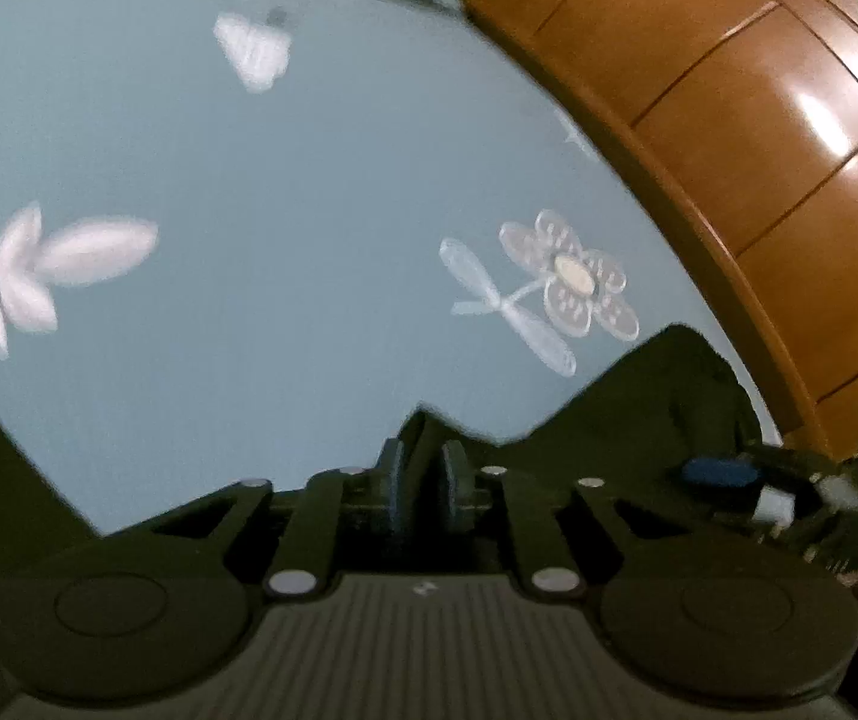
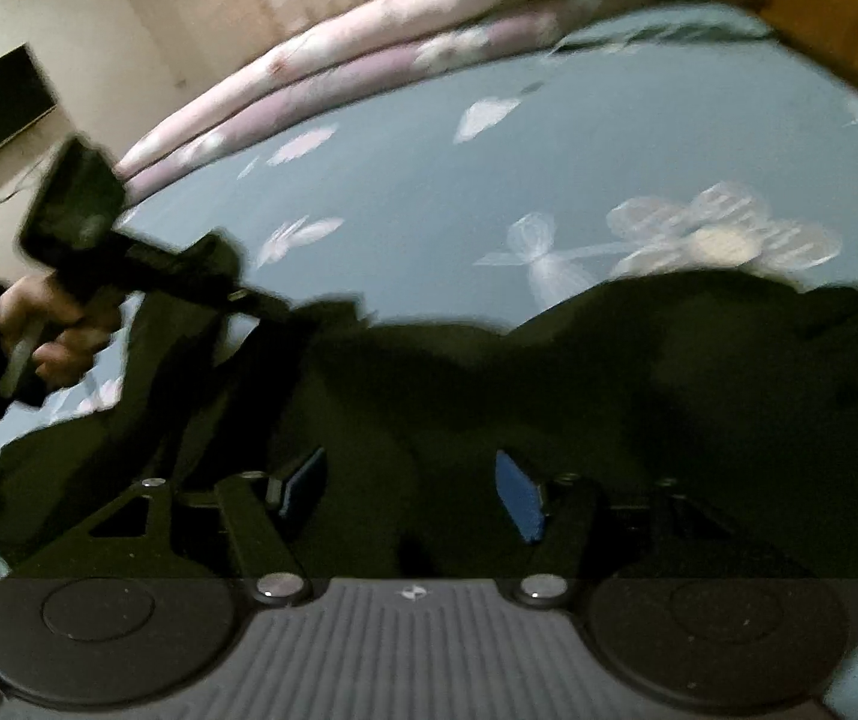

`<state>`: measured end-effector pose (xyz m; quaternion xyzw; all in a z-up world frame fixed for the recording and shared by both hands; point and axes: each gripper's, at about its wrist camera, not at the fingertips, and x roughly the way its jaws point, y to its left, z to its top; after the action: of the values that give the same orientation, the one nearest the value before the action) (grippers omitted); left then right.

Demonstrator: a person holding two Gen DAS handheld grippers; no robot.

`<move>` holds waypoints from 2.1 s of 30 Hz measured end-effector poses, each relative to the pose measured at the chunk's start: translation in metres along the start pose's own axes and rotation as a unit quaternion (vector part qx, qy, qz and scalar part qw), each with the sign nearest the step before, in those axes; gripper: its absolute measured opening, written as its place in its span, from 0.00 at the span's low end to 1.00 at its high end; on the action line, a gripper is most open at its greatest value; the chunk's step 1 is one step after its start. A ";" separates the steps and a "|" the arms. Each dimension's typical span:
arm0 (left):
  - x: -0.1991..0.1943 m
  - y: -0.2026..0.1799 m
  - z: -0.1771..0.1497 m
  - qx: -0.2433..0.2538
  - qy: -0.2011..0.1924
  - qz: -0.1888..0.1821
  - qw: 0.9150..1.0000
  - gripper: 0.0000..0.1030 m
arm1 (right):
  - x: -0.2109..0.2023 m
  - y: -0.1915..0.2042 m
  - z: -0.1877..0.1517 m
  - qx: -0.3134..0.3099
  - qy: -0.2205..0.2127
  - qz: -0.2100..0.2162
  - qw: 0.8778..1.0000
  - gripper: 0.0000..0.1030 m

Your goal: Fold clothes

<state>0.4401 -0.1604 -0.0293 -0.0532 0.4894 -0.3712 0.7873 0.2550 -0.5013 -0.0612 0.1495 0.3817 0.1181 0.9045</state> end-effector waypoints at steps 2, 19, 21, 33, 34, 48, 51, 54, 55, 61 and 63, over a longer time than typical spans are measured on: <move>-0.006 -0.014 0.002 0.026 -0.022 0.008 0.999 0.17 | -0.022 -0.016 0.003 0.033 -0.032 -0.031 0.998 0.67; 0.026 -0.057 -0.017 0.097 0.023 -0.030 0.995 0.27 | -0.050 -0.153 -0.075 0.419 -0.174 -0.023 0.891 0.97; 0.026 -0.059 -0.019 0.093 0.023 -0.028 0.995 0.27 | -0.043 -0.158 -0.069 0.406 -0.187 -0.017 0.894 0.99; 0.001 -0.073 -0.034 0.098 0.004 -0.040 0.994 0.32 | -0.087 -0.117 -0.072 0.379 -0.212 -0.072 0.898 0.28; 0.001 -0.073 -0.036 0.099 0.005 -0.039 0.994 0.32 | -0.097 -0.109 -0.072 0.374 -0.220 -0.081 0.897 0.28; 0.023 -0.050 -0.045 0.076 0.010 0.059 0.995 0.21 | -0.100 -0.110 -0.104 0.417 -0.205 -0.149 0.873 0.72; 0.016 -0.046 -0.040 0.078 -0.006 0.070 0.994 0.21 | -0.095 -0.114 -0.096 0.409 -0.194 -0.156 0.878 0.72; 0.017 -0.043 -0.041 0.084 0.004 0.075 0.994 0.21 | -0.089 -0.119 -0.103 0.424 -0.191 -0.146 0.873 0.72; 0.019 -0.042 -0.042 0.093 0.008 0.079 0.993 0.21 | -0.086 -0.119 -0.104 0.427 -0.193 -0.141 0.872 0.72; 0.018 -0.040 -0.046 0.107 0.027 0.097 0.989 0.23 | -0.087 -0.115 -0.101 0.405 -0.177 -0.147 0.885 0.72; 0.015 -0.037 -0.049 0.093 0.037 0.094 0.991 0.26 | -0.090 -0.113 -0.103 0.405 -0.177 -0.146 0.885 0.72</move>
<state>0.3845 -0.1828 -0.0486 0.0801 0.4844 -0.3410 0.8017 0.1305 -0.6173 -0.1117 0.4641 0.2476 -0.2084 0.8245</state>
